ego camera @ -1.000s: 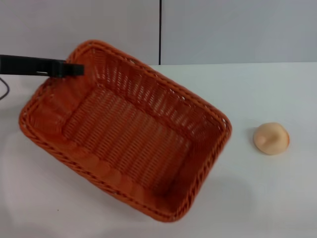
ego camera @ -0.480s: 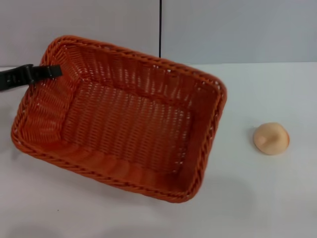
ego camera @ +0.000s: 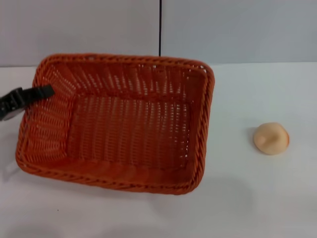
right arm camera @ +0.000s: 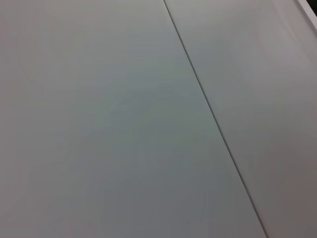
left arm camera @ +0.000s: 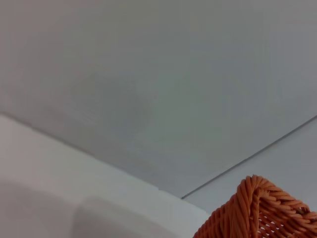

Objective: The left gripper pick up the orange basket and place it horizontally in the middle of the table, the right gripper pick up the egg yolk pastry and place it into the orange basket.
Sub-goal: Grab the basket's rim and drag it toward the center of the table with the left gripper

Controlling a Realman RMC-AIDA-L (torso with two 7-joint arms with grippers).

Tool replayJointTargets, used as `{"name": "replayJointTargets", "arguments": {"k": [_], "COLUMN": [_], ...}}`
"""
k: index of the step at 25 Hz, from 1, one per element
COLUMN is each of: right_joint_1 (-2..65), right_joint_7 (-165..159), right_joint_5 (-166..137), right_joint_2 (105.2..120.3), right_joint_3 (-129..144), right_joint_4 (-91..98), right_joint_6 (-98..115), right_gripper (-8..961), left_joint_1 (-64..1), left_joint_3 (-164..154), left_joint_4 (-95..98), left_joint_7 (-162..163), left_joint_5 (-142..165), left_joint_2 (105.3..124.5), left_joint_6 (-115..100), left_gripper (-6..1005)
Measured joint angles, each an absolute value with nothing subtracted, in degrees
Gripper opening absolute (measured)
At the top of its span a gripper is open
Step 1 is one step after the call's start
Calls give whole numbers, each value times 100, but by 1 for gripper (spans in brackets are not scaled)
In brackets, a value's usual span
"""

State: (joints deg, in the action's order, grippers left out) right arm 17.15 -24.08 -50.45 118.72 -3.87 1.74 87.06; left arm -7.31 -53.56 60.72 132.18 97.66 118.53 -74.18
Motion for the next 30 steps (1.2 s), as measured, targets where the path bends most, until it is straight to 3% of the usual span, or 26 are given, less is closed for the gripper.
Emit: {"name": "replayJointTargets", "arguments": {"k": [26,29,30], "right_joint_1": [1940,1949,1951], "right_joint_7": [-2408,-2408,-2408], "right_joint_5": [-5187,-5193,-5195], "right_joint_2": [11865,11864,11860], "right_joint_3": [-386,-387,-387], "right_joint_4": [185,199,222], "right_joint_6": [8553,8533,8531], "right_gripper": [801,801,800], "left_joint_1": [-501,-587,-687], "left_joint_3": [-5188,-5091,-5065], "left_joint_4": [5463,5501,5510], "left_joint_7": [12693,12774,12859], "left_joint_5": [9529,9576,9622], "left_joint_2": [11794,11716,11598], "left_joint_6": [-7840,-8037,-8249], "left_gripper": [281,431,481]}}
